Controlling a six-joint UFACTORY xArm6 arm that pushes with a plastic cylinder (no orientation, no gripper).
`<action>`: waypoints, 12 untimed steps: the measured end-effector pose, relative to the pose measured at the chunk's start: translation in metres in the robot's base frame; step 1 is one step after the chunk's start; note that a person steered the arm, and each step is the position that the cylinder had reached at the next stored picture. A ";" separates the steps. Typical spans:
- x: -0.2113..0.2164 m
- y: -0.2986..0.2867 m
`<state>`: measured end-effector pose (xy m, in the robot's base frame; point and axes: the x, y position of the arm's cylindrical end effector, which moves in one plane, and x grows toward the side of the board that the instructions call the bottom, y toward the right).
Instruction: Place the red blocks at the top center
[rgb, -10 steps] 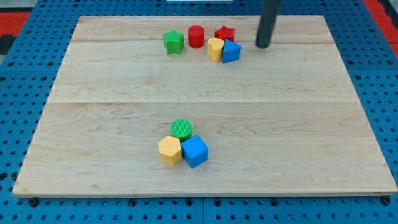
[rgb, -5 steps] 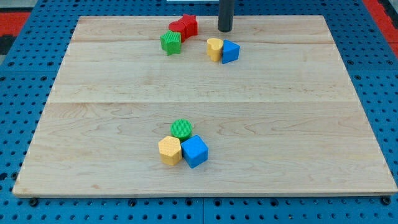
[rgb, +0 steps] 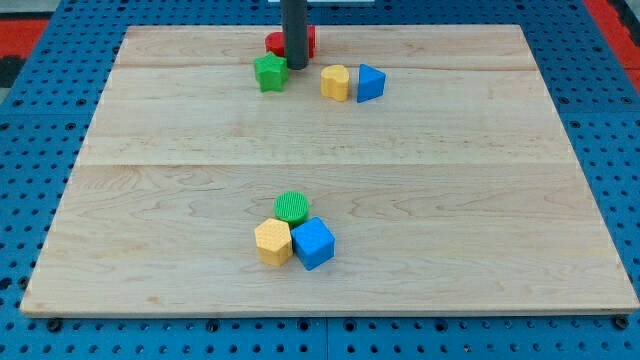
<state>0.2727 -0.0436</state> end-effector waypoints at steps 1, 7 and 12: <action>-0.005 -0.032; -0.081 -0.120; -0.050 -0.047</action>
